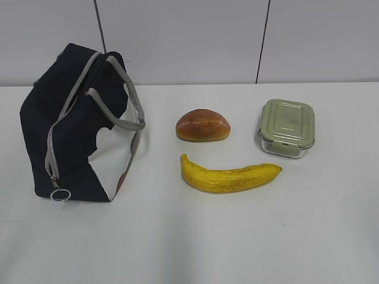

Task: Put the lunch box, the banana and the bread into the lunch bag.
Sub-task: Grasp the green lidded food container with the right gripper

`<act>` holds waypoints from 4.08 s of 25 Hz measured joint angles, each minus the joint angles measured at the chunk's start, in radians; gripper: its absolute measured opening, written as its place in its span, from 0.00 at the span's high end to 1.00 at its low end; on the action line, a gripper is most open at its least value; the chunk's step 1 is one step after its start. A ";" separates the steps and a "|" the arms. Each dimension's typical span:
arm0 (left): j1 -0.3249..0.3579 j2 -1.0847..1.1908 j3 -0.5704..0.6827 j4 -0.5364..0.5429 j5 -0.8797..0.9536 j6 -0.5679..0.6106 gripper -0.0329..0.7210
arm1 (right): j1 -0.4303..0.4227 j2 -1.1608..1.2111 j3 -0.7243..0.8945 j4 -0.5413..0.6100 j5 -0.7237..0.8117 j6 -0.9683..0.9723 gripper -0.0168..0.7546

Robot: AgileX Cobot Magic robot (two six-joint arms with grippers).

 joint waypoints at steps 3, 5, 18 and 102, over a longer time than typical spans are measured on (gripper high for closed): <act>0.000 0.000 0.000 0.000 0.000 0.000 0.12 | 0.000 0.000 0.000 0.000 0.000 0.000 0.30; 0.000 0.000 0.000 0.003 0.000 0.000 0.13 | 0.000 0.000 0.000 0.000 0.000 0.000 0.30; 0.000 0.338 -0.230 0.011 -0.086 0.000 0.17 | 0.000 0.000 0.000 0.000 0.000 0.000 0.30; -0.064 1.917 -1.281 -0.251 0.130 0.083 0.95 | 0.000 0.000 0.000 0.000 0.000 0.000 0.30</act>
